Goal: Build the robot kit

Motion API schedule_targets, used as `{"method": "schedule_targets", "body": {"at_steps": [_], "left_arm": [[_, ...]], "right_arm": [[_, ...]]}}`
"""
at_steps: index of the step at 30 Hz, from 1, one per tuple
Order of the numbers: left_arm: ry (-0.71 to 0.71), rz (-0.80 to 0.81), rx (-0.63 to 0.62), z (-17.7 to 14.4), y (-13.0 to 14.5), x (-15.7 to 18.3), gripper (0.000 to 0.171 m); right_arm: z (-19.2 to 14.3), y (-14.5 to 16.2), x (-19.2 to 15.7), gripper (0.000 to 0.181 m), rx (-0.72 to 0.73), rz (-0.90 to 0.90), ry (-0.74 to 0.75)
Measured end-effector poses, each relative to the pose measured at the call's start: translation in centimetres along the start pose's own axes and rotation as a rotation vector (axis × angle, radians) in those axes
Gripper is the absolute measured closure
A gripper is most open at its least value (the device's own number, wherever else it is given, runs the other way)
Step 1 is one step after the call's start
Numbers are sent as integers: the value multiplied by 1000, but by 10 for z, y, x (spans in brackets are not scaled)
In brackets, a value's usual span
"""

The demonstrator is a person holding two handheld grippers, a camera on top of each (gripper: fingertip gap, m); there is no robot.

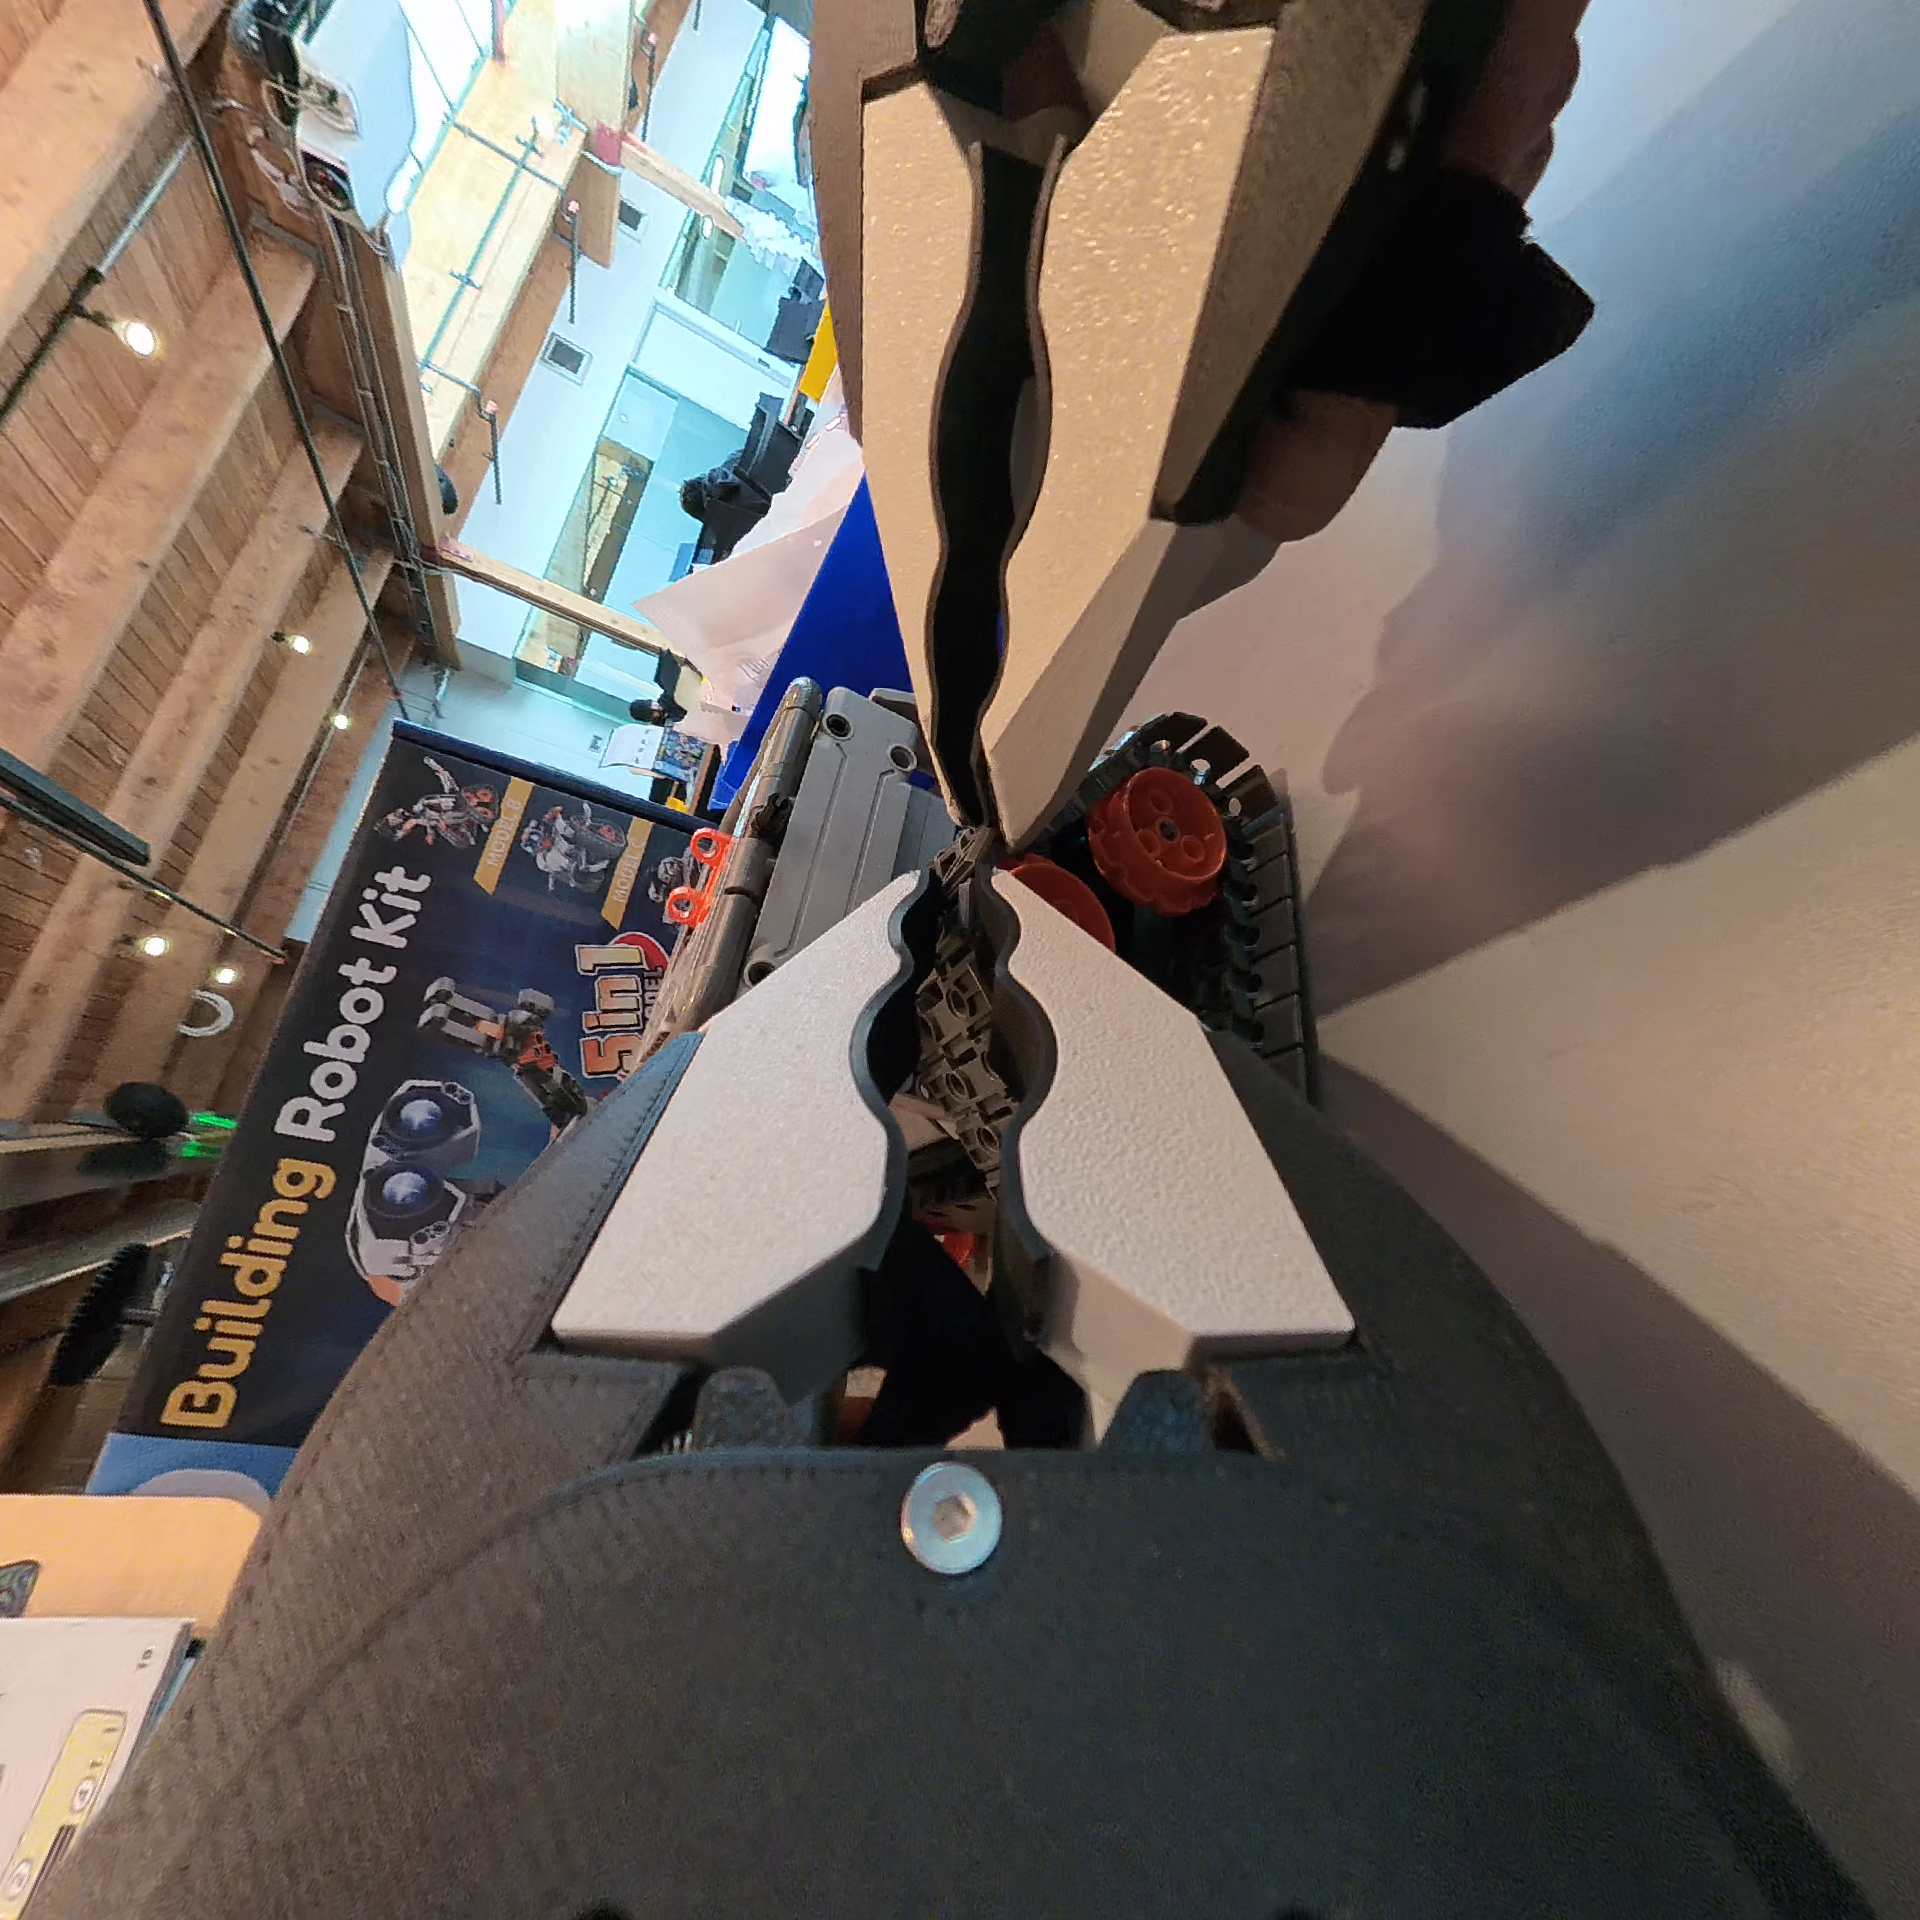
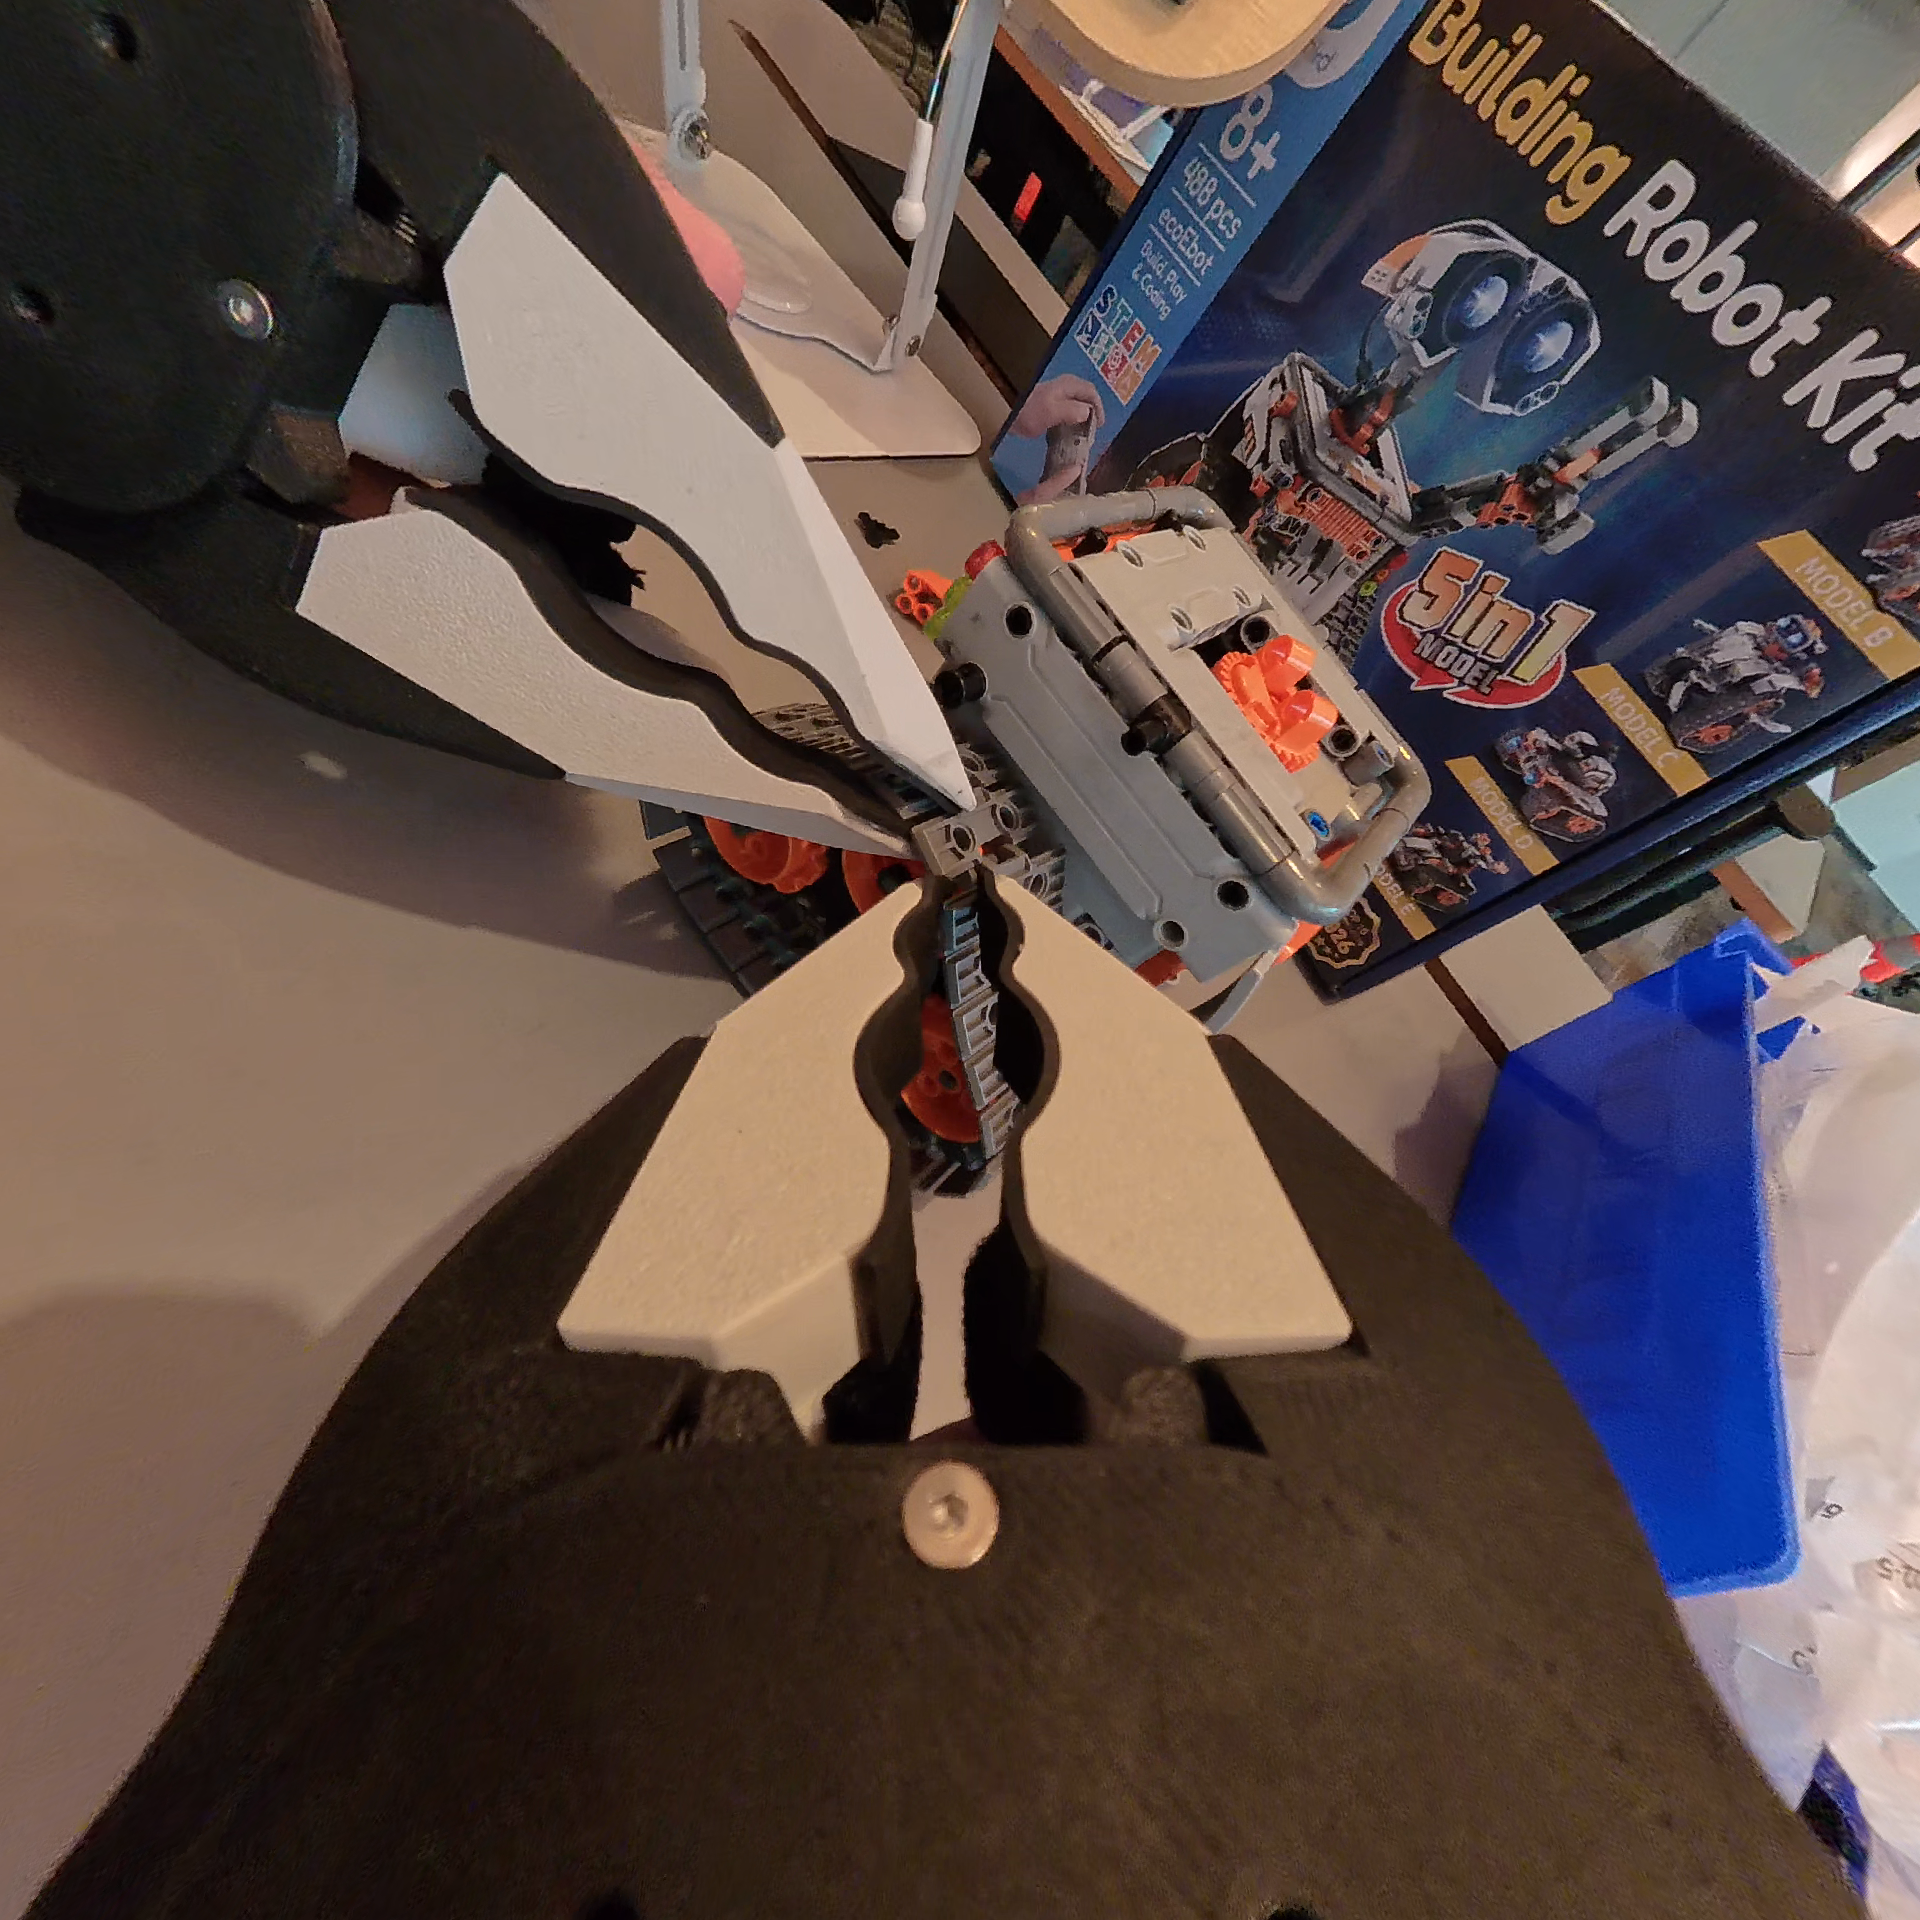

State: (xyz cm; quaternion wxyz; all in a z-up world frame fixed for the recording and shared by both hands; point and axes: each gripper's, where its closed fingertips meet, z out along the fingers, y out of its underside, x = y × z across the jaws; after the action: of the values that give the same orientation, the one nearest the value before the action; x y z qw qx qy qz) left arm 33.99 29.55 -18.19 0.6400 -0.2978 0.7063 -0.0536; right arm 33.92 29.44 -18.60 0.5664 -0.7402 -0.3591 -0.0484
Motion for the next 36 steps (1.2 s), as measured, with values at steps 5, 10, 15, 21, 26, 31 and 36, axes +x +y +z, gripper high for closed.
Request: {"method": "schedule_targets", "body": {"at_steps": [5,10,15,21,26,31,36], "left_arm": [[-6,8,2,0,-1,0,167],[-3,5,4,0,1,0,167],[-3,8,7,0,1,-1,167],[-2,8,3,0,2,-1,167],[0,14,2,0,1,-1,167],[2,18,-2,1,2,-1,167],[10,10,-7,3,3,-1,167]], "right_arm": [[0,0,0,177,12,11,-11],[1,-1,2,176,25,20,19],[1,-2,3,174,40,17,47],[2,-1,5,170,56,24,86],[1,0,6,168,69,111,69],[3,1,5,168,94,240,4],[6,2,6,166,109,325,-33]]}}
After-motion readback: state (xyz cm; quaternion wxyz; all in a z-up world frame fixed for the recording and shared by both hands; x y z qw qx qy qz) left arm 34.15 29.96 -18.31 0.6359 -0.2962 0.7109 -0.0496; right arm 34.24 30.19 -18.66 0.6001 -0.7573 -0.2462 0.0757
